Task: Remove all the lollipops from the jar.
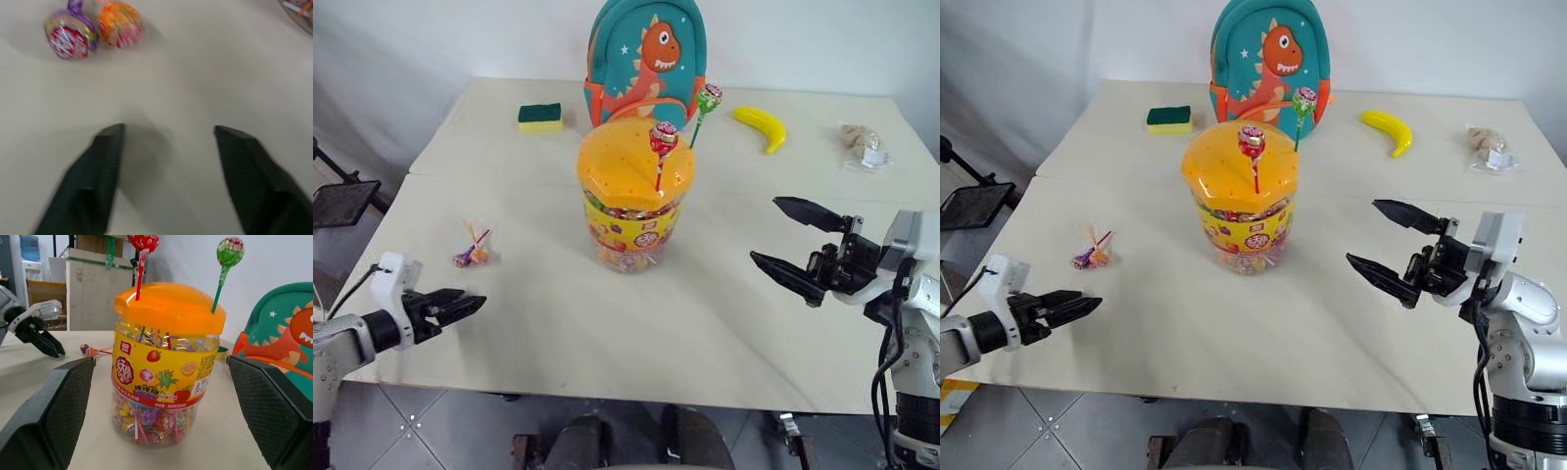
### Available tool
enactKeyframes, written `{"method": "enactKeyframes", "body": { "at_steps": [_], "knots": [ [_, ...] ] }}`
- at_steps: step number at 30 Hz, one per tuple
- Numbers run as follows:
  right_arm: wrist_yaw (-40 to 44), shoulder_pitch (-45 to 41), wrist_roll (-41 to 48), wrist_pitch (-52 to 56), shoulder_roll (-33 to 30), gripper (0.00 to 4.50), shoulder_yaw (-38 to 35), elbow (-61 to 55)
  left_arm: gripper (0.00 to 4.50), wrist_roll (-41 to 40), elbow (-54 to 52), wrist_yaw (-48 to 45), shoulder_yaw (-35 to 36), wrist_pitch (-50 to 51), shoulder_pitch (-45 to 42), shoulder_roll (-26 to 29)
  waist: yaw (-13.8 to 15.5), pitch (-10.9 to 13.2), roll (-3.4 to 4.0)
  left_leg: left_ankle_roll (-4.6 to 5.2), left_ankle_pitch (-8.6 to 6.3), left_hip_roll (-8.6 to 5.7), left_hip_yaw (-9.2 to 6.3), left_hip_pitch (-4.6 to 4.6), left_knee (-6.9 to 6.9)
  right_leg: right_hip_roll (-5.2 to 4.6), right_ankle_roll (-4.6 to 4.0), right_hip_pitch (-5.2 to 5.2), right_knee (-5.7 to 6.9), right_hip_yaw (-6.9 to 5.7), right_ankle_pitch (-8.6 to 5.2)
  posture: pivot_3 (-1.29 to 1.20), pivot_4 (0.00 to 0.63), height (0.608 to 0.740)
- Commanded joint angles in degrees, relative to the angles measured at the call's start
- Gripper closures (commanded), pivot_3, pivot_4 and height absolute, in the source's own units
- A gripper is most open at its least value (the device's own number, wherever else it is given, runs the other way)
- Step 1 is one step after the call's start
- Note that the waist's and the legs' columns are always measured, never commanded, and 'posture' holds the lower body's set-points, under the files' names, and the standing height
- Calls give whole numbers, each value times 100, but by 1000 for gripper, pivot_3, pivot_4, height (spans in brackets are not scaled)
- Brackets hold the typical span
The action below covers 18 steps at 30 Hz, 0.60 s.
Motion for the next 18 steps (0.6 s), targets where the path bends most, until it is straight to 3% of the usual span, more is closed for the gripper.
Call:
{"method": "enactKeyframes", "body": {
  "at_steps": [1,5,9,14,18],
  "knots": [
    [-342,-406,579,487,-76,0,1,-560,842,-452,60,-1108,825,-905,7,123,-57,2,3,0,0,0,0,0,-1,-2,-1,-1,0,0,0,0,150,740],
    [-1079,-1050,584,1024,36,0,266,-508,842,-705,79,-1546,1126,-1528,-312,37,-85,2,3,-4,-2,7,-4,0,-1,-2,-8,-1,-1,-7,-4,0,150,740],
    [-1594,-1779,321,1298,217,0,534,-4,32,-1397,-546,-1215,915,-1372,-1108,-189,-53,4,-1,-1,-1,0,-6,-3,4,-8,-6,0,4,-8,-3,0,150,740],
    [-1947,-2685,249,1691,644,0,962,453,32,-2141,-966,-659,595,-1177,-1981,-601,-88,4,0,2,0,-9,-13,-5,4,-9,-4,-5,20,-10,-2,0,150,740],
    [-2180,-3221,-290,1726,969,0,1338,1023,32,-2313,-1089,-598,318,-1059,-2060,-670,-205,4,0,1,1,-5,-8,-5,2,10,-4,-9,23,-15,-2,0,150,740]
  ]
}}
